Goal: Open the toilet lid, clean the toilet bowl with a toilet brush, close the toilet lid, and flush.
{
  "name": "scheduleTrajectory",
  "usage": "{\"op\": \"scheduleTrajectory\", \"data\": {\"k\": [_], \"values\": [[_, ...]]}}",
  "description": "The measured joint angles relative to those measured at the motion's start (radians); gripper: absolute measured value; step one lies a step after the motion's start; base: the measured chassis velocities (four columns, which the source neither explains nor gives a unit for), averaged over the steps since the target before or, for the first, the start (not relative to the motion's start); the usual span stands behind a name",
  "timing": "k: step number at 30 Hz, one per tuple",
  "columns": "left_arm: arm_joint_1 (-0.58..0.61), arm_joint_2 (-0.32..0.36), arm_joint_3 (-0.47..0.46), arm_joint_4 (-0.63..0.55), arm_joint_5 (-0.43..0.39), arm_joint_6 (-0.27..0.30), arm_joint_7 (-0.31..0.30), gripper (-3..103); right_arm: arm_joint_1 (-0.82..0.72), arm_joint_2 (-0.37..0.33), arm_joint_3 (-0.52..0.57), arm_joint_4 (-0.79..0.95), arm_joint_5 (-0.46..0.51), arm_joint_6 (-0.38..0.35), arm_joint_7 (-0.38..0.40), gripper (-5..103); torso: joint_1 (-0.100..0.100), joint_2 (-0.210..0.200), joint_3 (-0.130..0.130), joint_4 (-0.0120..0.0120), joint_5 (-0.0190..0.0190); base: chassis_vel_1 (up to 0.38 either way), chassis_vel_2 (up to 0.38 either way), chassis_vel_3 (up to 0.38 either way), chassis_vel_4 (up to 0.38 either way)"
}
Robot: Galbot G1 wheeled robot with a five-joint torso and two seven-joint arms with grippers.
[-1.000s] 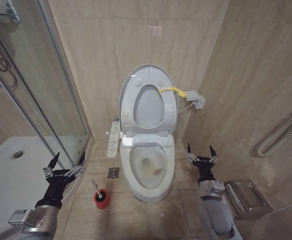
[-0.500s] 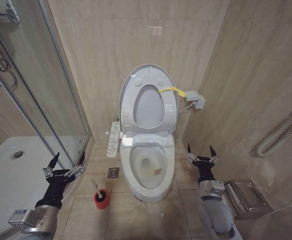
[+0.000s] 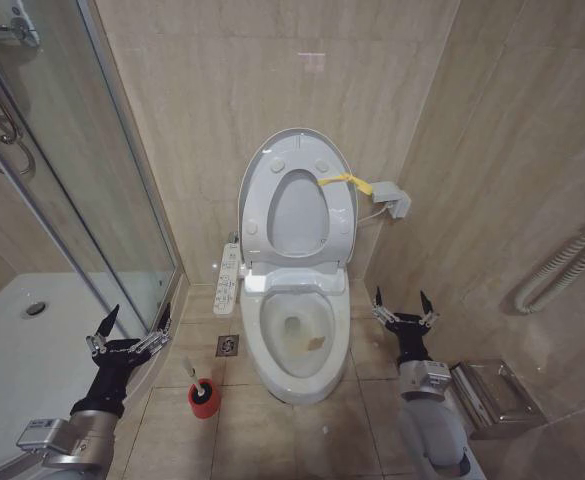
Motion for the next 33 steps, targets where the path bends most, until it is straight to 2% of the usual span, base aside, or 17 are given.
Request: {"op": "scheduleTrajectory", "data": {"k": [8,10,11,13,16,18,20,23,24,26,30,33], "values": [[-0.01,0.0,0.012,0.01,0.005,0.013,-0.005,100,0.0,0.0,0.0,0.0,0.0,0.0,0.0,100,0.0,0.0,0.0,0.0003,0.0002,0.0,0.0,0.0,0.0],[-0.054,-0.003,0.068,0.065,0.035,0.084,-0.034,100,0.0,0.0,0.0,0.0,0.0,0.0,0.0,100,0.0,0.0,0.0,0.0003,0.0,0.0,0.0,0.0,0.0],[-0.054,-0.003,0.068,0.065,0.035,0.084,-0.034,100,0.0,0.0,0.0,0.0,0.0,0.0,0.0,100,0.0,0.0,0.0,0.0003,0.0,0.0,0.0,0.0,0.0],[-0.117,-0.008,0.145,0.139,0.081,0.175,-0.071,100,0.0,0.0,0.0,0.0,0.0,0.0,0.0,100,0.0,0.0,0.0,-0.0004,-0.0002,0.0,0.0,0.0,0.0],[-0.126,-0.011,0.168,0.161,0.127,0.161,-0.071,100,0.0,0.0,0.0,0.0,0.0,0.0,0.0,100,0.0,0.0,0.0,-0.0008,-0.0003,0.0,0.0,0.0,0.0],[-0.105,-0.012,0.171,0.162,0.156,0.124,-0.072,100,0.0,0.0,0.0,0.0,0.0,0.0,0.0,100,0.0,0.0,0.0,0.0003,0.0002,0.0,0.0,0.0,0.0],[-0.093,-0.013,0.171,0.157,0.172,0.105,-0.073,100,0.0,0.0,0.0,0.0,0.0,0.0,0.0,100,0.0,0.0,0.0,0.0003,-0.0004,0.0,0.0,0.0,0.0],[-0.06,-0.012,0.17,0.12,0.207,0.053,-0.089,100,0.0,0.0,0.0,0.0,0.0,0.0,0.0,100,0.0,0.0,0.0,0.0002,-0.0001,0.0,0.0,0.0,0.0],[-0.06,-0.012,0.17,0.12,0.207,0.053,-0.089,100,0.0,0.0,0.0,0.0,0.0,0.0,0.0,100,0.0,0.0,0.0,0.0002,-0.0001,0.0,0.0,0.0,0.0],[-0.033,-0.006,0.17,0.068,0.218,0.025,-0.121,100,0.0,0.0,0.0,0.0,0.0,0.0,0.0,100,0.0,0.0,0.0,0.0,0.0001,0.0,0.0,0.0,0.0],[0.002,0.003,0.163,-0.01,0.216,0.018,-0.151,100,0.0,0.0,0.0,0.0,0.0,0.0,0.0,100,0.0,0.0,0.0,0.0,0.0003,0.0,0.0,0.0,0.0],[0.014,0.004,0.156,-0.026,0.215,0.017,-0.154,100,0.0,0.0,0.0,0.0,0.0,0.0,0.0,100,0.0,0.0,0.0,0.0,0.0001,0.0,0.0,0.0,0.0]]}}
